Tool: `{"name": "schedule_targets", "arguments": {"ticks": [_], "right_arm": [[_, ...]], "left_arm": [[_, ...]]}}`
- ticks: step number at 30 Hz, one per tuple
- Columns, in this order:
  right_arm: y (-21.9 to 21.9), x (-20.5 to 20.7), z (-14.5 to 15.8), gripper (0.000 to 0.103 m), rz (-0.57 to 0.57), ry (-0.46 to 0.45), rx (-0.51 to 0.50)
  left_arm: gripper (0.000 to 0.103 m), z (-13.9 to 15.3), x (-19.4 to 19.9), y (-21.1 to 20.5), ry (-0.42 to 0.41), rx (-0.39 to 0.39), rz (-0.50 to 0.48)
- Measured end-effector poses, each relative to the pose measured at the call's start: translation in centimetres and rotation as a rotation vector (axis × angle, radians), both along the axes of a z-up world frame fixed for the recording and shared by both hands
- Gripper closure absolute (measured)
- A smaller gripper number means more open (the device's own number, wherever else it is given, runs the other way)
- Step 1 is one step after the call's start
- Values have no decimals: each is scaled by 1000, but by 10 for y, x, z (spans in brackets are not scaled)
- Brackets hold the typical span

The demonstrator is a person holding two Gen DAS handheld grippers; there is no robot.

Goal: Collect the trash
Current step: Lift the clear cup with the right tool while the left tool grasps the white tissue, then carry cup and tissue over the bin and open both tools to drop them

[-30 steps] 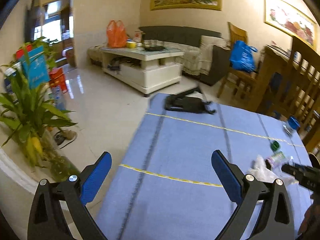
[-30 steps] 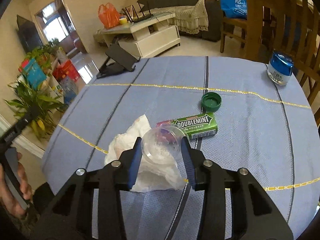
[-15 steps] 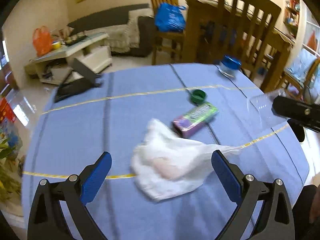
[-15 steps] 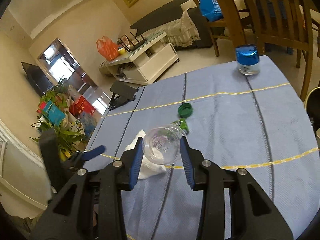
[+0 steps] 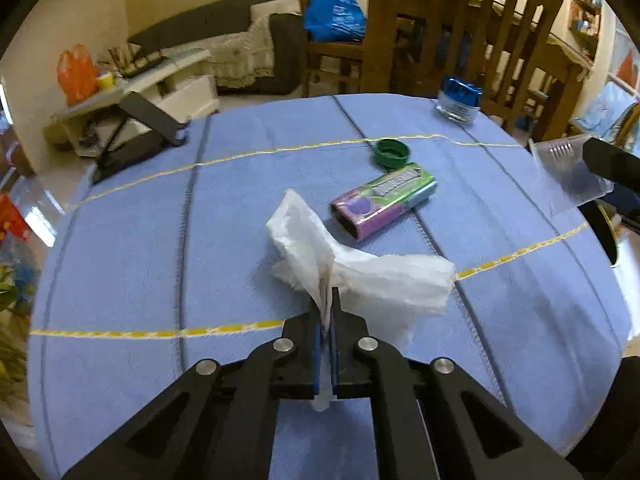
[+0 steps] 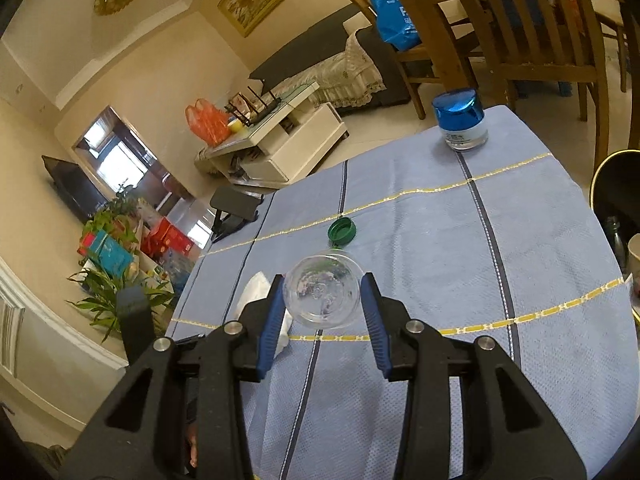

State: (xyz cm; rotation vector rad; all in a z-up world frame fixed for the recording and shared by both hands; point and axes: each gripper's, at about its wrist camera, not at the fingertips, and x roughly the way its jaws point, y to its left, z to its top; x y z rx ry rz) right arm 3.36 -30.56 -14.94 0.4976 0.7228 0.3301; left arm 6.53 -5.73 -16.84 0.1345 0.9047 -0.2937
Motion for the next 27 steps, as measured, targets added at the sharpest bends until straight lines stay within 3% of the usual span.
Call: {"name": "schedule_targets", "arguments": {"ticks": [4, 8, 10, 12, 17, 23, 27], "right_arm": [[0, 1, 0, 65, 6, -1, 0], [3, -1, 1, 65, 16, -9, -13], [-1, -4, 4, 65, 11, -20, -8], [-8, -7, 8, 65, -4, -34, -6], [-27, -14, 20, 65, -42, -69, 1], [-50, -26, 18, 66, -70, -68, -31], [-98, -38, 17, 66, -164, -63, -73]], "left_arm": [[100, 20, -1, 4, -57, 32, 46], [100, 33, 2, 13, -84, -8, 87], [100, 46, -1, 21, -115, -84, 95], [100, 59, -4, 18, -159, -64, 98], [99, 87, -3, -17, -216, -34, 37], [99, 94, 3, -69, -221, -21, -18], [99, 96, 5, -115, -233, 1, -82]]}}
